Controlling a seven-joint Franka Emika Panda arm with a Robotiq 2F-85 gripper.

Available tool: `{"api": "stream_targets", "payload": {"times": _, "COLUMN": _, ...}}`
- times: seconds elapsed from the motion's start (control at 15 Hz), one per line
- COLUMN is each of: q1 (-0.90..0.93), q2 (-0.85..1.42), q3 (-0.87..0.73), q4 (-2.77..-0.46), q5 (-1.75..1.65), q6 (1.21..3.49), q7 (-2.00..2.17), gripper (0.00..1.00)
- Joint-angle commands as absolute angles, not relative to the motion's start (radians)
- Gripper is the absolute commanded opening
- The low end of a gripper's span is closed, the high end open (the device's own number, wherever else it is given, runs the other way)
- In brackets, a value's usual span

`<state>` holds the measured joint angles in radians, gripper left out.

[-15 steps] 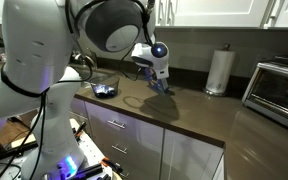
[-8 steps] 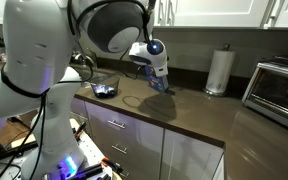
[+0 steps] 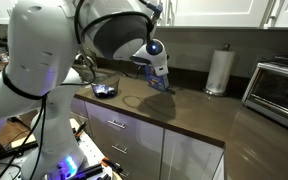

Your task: Pour the contents from the box into the black then put the box on the counter

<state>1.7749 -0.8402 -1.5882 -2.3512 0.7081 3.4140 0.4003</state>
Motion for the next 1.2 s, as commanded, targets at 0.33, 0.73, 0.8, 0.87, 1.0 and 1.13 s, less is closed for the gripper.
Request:
{"api": "stream_targets", "payload": {"times": 0.33, "q1": 1.813, "q2": -0.866, "q3": -1.582, "q4": -2.354, "q5": 0.649, "q6": 3.462, "q7": 0.417, "gripper": 1.0}}
{"api": "stream_targets", "payload": {"times": 0.73, "q1": 1.813, "q2": -0.864, "q3": -1.58, "q4": -2.353, "q5": 0.653, "q6": 3.494, "q7": 0.435, "gripper": 1.0}}
{"api": "stream_targets", "payload": {"times": 0.8, "q1": 1.796, "q2": -0.833, "q3": -1.579, "q4": -2.333, "q5": 0.668, "q6": 3.453, "q7": 0.444, "gripper": 1.0}}
{"api": "stream_targets", "payload": {"times": 0.87, "q1": 1.795, "q2": -0.828, "q3": -1.58, "q4": -2.327, "q5": 0.672, "q6": 3.454, "q7": 0.449, "gripper": 1.0}}
{"api": "stream_targets", "payload": {"times": 1.0, "q1": 1.788, "q2": -0.836, "q3": -1.577, "q4": -2.32, "q5": 0.672, "q6": 3.454, "q7": 0.452, "gripper": 1.0}}
{"api": "stream_targets", "payload": {"times": 1.13, "q1": 1.781, "q2": -0.831, "q3": -1.574, "q4": -2.316, "q5": 0.677, "q6": 3.453, "q7": 0.457, "gripper": 1.0}}
